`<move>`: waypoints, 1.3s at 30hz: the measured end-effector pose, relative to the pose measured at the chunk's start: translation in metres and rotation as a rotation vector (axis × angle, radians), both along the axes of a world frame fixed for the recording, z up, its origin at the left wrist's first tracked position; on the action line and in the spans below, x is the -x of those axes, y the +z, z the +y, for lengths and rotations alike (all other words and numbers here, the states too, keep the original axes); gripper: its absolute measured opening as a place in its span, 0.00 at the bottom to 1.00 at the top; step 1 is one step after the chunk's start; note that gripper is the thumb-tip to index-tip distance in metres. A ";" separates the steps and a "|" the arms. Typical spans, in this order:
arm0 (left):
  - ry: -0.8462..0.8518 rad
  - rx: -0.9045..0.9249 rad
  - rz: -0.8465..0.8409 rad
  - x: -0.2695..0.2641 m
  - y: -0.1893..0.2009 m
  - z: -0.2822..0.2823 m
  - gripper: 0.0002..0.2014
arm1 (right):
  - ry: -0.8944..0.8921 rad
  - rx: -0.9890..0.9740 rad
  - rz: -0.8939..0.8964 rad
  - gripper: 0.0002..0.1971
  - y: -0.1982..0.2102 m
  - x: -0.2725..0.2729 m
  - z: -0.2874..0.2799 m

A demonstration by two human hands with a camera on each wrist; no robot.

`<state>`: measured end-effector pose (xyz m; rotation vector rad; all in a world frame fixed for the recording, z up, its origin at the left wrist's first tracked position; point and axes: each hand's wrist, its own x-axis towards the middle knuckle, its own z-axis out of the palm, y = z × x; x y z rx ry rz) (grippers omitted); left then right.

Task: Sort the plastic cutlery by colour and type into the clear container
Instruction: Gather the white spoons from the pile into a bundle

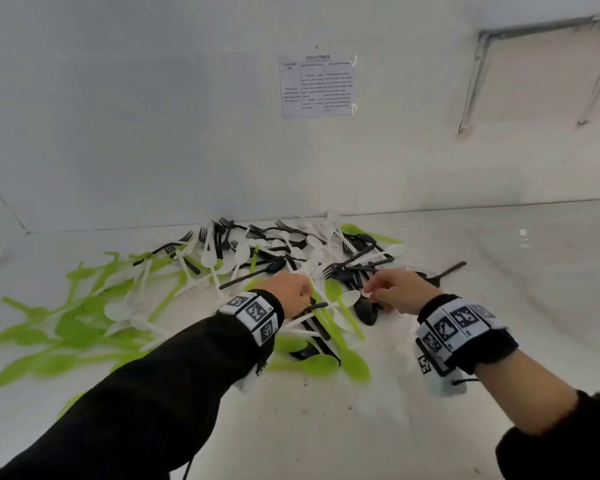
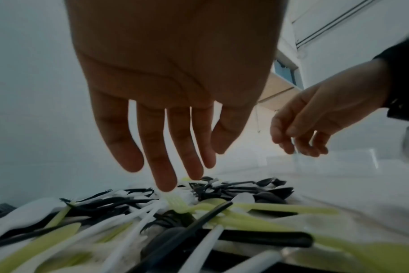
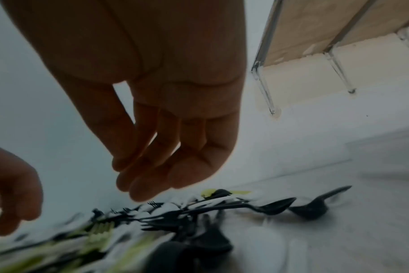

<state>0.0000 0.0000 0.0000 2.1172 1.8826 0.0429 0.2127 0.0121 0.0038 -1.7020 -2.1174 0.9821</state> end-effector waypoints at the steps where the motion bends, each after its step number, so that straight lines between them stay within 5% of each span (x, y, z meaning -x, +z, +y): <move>1: 0.002 0.029 0.036 -0.004 -0.001 0.005 0.14 | 0.018 -0.002 -0.056 0.10 0.000 -0.004 0.004; 6: -0.014 0.058 0.137 -0.022 -0.015 0.022 0.15 | 0.261 0.075 -0.581 0.19 0.004 -0.025 0.018; 9: -0.038 0.052 0.168 -0.035 -0.026 0.030 0.14 | 0.407 0.127 -0.715 0.20 -0.005 -0.032 0.024; 18: -0.035 0.092 0.351 -0.060 -0.038 0.043 0.17 | 0.580 0.111 -0.629 0.12 -0.039 -0.034 0.042; 24: 0.017 0.030 0.211 -0.058 -0.036 0.044 0.14 | 0.434 0.014 -0.388 0.05 -0.032 -0.041 0.054; 28: 0.048 -0.072 0.114 -0.051 -0.035 0.046 0.12 | 0.247 -0.067 -0.186 0.10 -0.028 -0.053 0.065; 35: 0.017 -0.143 0.199 -0.050 -0.018 0.053 0.13 | 0.229 -0.116 -0.564 0.18 -0.042 -0.055 0.075; 39: -0.058 -0.205 0.202 -0.051 -0.014 0.051 0.14 | 0.228 -0.121 -0.597 0.18 -0.049 -0.055 0.082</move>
